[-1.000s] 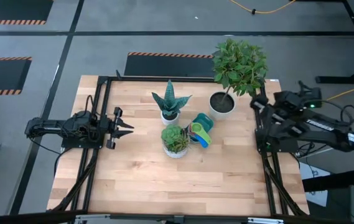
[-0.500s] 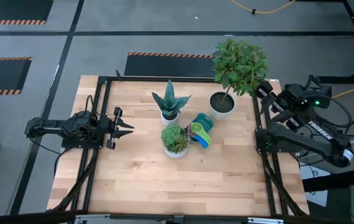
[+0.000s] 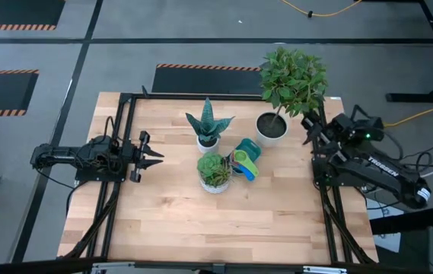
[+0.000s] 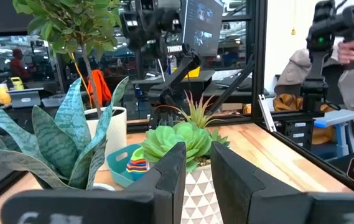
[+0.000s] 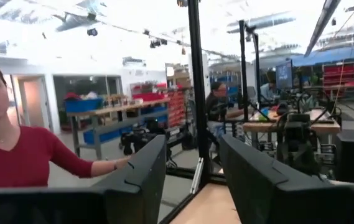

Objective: Nest measuring cups in basket
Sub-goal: Return to Home Position

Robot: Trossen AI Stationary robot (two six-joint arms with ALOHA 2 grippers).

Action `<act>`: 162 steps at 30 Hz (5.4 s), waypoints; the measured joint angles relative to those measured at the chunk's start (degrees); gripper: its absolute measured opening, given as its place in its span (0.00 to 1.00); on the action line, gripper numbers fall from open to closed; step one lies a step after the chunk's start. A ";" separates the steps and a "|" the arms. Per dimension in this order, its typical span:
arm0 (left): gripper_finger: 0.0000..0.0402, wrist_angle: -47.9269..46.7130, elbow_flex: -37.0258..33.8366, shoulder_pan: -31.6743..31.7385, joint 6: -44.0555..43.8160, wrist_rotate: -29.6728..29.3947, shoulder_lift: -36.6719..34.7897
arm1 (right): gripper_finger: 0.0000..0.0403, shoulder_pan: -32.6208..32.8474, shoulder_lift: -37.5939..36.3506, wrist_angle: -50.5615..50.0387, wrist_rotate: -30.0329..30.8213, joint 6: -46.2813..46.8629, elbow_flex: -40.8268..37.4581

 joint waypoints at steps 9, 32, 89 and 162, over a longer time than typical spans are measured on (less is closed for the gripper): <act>0.17 0.33 0.00 0.00 -0.31 0.00 0.00 | 0.39 12.76 -6.57 -1.76 13.54 -4.20 -12.52; 0.17 0.22 0.00 0.00 -1.68 0.02 0.00 | 0.39 41.42 -7.83 -15.55 40.29 -27.12 -14.27; 0.17 -0.26 0.00 0.00 -1.11 0.00 0.00 | 0.39 38.67 -27.16 -36.42 65.44 -48.50 -23.52; 0.17 -0.26 0.00 0.00 -1.14 0.00 -0.02 | 0.39 38.68 -25.83 -45.16 71.99 -47.44 -23.41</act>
